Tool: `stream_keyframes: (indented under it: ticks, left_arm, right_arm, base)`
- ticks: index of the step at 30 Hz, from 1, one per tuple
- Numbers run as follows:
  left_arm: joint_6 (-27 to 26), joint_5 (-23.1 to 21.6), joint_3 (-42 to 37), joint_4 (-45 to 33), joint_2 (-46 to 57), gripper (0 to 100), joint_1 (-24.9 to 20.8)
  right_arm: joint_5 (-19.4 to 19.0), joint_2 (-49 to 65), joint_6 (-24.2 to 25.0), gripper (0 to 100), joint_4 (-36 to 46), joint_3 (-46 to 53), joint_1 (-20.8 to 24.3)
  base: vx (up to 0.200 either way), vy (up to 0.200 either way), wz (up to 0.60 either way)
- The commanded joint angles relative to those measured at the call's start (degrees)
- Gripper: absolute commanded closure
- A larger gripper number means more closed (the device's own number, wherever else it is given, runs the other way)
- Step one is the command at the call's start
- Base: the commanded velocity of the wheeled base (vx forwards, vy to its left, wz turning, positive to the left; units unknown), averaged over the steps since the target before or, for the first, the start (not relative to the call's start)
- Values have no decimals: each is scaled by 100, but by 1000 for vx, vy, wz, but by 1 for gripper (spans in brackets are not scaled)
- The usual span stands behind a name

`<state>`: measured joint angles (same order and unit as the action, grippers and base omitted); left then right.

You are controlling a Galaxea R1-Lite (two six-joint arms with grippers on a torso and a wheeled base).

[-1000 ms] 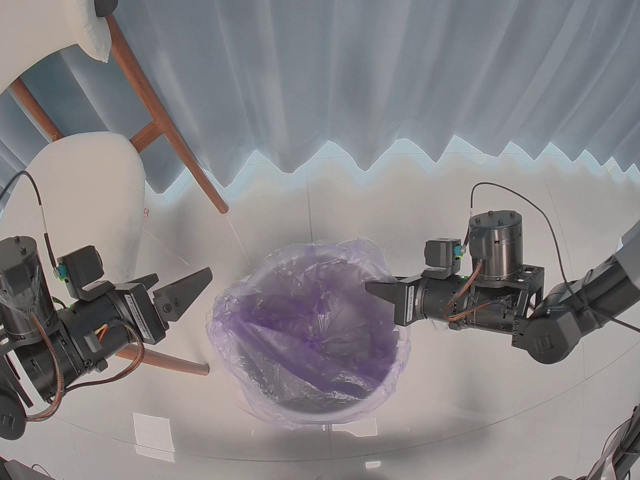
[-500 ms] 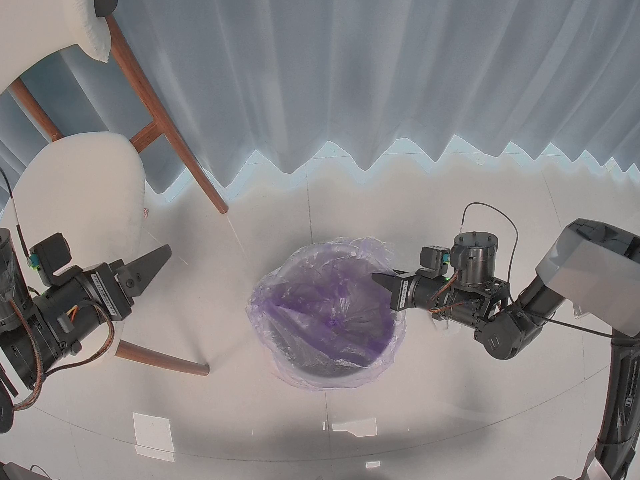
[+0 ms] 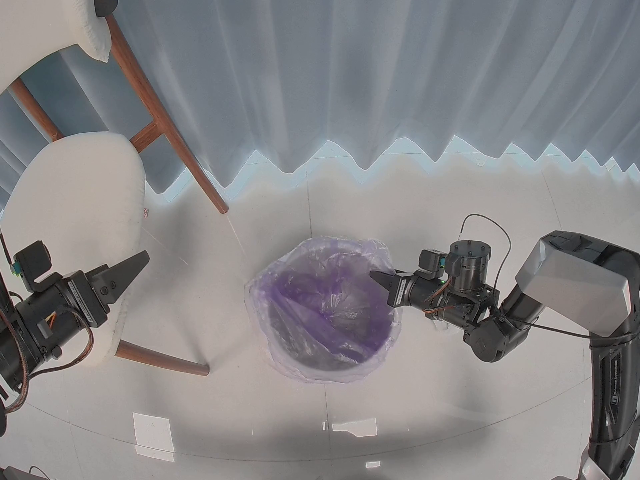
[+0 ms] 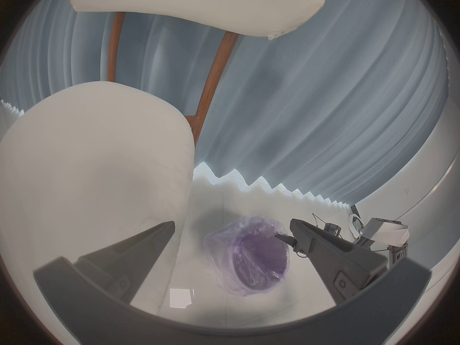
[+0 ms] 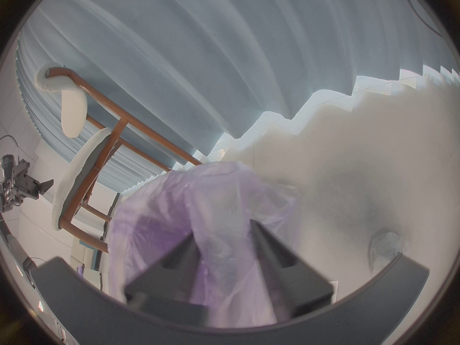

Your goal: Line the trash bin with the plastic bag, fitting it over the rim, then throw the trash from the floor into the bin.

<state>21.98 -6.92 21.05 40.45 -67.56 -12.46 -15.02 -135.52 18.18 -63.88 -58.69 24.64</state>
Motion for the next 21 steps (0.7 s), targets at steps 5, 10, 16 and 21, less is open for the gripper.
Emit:
stream_keyframes:
  ticks: [5,10,16,21]
  left_arm:
    - [26,-2,39,-11,-3,0,-116]
    - [105,51,153,-72,-222,0,-459]
    - [166,60,426,-90,-811,0,-1162]
    - [377,-11,470,-55,-1365,0,-1435]
  right_arm:
    - [8,307,54,0,-415,393,-231]
    - [-1,835,72,0,-925,1175,-495]
    - [219,1643,90,0,-1513,2529,-978]
    - [1045,2302,336,0,-1971,3408,-1427]
  base:
    - [0,0,0]
    - [0,0,0]
    - [0,0,0]
    - [0,0,0]
